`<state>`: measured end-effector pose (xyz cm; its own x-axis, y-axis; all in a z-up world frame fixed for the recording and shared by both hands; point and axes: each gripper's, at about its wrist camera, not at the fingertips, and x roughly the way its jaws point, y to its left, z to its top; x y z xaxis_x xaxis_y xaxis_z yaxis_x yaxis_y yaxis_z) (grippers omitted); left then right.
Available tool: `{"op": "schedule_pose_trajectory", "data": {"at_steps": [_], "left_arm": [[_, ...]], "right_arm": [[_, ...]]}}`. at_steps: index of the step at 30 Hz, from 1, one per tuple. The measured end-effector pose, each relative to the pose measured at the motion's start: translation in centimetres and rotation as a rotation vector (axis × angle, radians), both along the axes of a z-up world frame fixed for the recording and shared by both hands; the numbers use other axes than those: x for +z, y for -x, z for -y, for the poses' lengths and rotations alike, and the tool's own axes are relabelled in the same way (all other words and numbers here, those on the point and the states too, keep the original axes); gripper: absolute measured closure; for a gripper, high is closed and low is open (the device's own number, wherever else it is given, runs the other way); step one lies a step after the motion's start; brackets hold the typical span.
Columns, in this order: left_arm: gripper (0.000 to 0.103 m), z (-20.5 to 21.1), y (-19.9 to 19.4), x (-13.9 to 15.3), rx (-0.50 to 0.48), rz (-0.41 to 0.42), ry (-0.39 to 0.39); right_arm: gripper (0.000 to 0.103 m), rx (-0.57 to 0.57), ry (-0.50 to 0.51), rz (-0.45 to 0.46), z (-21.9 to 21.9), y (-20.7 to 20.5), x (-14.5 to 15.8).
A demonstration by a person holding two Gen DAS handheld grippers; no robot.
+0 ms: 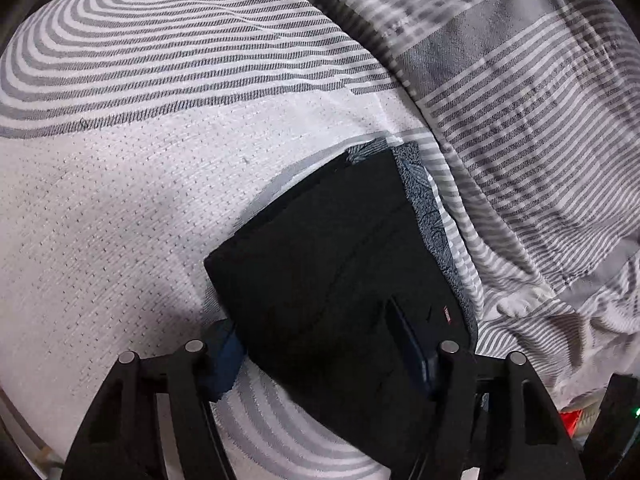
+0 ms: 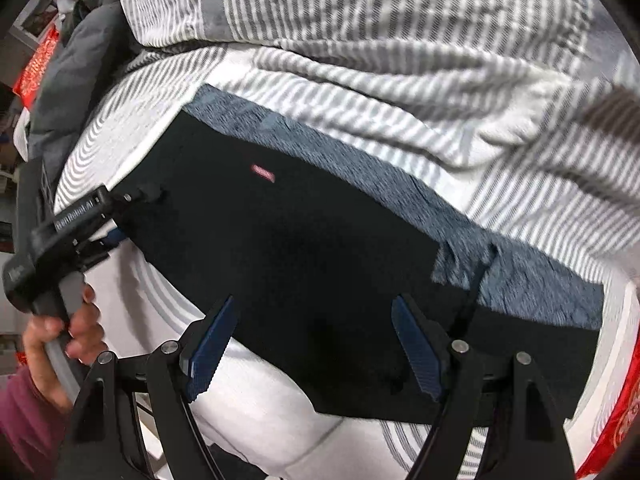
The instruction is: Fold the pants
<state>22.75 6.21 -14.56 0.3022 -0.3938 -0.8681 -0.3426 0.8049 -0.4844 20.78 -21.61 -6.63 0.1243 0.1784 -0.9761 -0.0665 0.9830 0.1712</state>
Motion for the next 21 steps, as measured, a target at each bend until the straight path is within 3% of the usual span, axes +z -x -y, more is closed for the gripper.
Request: {"op": "schedule_pose_trajectory", "data": {"at_steps": [1,6,13,21], "left_arm": [[0.058,0.1,0.0,0.0,-0.007,0.0,-0.022],[0.072,1.5,0.2,1.4,-0.088,0.066,-0.146],[0.074,5.5,1.2,4.7,-0.239,0.21,-0.353],[0.074,9.9,2.9,6.8,-0.419,0.352,-0.505]], "right_arm": [[0.021,0.01,-0.003,0.003,-0.3,-0.9,0.1],[0.021,0.016,-0.066,-0.021,-1.0,-5.5,0.3],[0.021,0.108,-0.155,-0.159,-5.6,-14.2,0.3],[0.017,0.23,-0.073,-0.319,-12.6,-18.6,-1.1]]}}
